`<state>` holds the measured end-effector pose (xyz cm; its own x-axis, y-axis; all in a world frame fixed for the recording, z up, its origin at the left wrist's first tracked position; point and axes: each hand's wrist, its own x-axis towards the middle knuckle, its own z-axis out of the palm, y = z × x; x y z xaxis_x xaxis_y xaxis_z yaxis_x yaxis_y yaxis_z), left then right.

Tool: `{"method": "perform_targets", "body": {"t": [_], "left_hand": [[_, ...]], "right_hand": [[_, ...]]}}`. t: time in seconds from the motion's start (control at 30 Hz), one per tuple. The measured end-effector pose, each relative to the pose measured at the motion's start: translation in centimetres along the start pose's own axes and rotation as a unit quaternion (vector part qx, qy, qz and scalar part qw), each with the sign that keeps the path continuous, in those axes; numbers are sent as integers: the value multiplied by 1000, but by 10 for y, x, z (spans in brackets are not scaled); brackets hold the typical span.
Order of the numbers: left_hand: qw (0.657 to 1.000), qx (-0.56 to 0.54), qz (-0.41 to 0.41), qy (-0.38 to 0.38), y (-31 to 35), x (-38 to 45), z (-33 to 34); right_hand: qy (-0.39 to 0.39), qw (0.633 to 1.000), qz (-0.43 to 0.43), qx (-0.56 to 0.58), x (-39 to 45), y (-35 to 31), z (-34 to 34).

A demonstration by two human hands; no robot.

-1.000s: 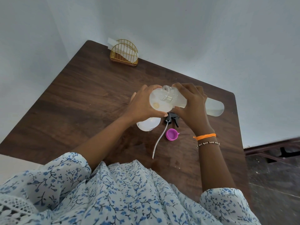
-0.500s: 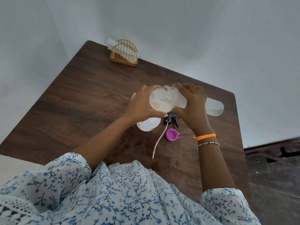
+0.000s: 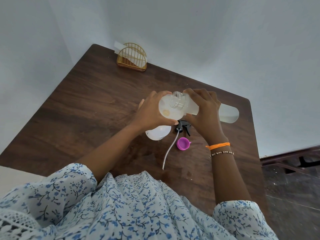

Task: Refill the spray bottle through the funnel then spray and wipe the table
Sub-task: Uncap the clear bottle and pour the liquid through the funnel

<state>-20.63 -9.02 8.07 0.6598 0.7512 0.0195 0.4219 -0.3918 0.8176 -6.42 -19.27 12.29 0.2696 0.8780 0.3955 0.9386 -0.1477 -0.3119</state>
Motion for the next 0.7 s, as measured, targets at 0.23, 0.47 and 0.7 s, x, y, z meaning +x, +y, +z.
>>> {"method": "perform_targets", "body": {"t": [0.23,0.47,0.7], "left_hand": [[1000,0,2,0,0,0,0],[1000,-4,4,-1,1,-1,0],[1000,-6,6,-1,1,-1,-1]], "right_hand": [[4,1000,-1,3,0,1,0],[6,1000,-1,-4,-1,2,0],[4,1000,2,-10,-1,3,1]]}}
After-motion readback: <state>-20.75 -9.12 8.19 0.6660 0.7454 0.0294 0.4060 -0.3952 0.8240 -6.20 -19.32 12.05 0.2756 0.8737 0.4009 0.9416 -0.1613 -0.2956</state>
